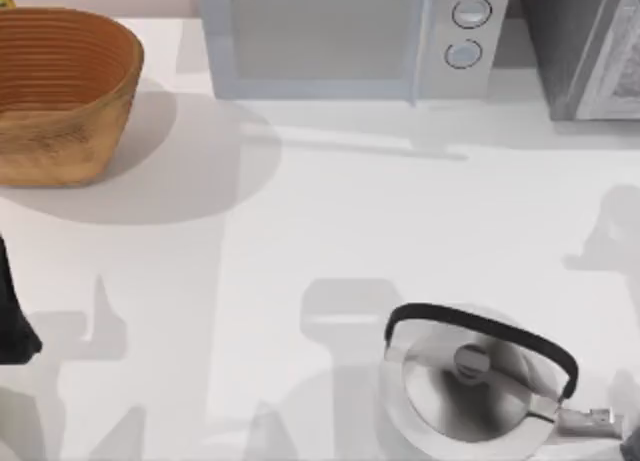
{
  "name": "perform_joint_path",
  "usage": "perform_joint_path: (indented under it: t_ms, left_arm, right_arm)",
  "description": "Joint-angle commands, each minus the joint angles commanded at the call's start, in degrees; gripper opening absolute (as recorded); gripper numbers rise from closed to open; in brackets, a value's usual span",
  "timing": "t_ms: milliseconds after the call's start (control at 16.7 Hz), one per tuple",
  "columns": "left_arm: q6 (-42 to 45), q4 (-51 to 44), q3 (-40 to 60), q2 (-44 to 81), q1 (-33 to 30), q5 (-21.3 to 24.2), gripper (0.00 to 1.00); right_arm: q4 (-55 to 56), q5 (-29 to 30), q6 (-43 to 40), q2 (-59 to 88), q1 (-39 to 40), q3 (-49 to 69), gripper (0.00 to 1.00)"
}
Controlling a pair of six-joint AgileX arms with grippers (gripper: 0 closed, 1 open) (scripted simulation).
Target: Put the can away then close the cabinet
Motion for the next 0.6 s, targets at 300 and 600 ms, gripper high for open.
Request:
perform_joint_path:
  t_ms: [300, 600]
  left_arm:
    - [0.00, 0.00, 0.00, 0.00, 0.00, 0.00, 1.00]
    - [0.00, 0.00, 0.00, 0.00, 0.00, 0.00, 1.00]
  right_arm:
    - [-3.41, 3.08, 2.04, 15.77, 2.36, 25.33, 0.00]
    - [-9.00, 5.15, 2.34, 33.11, 4.89, 45.57, 0.00]
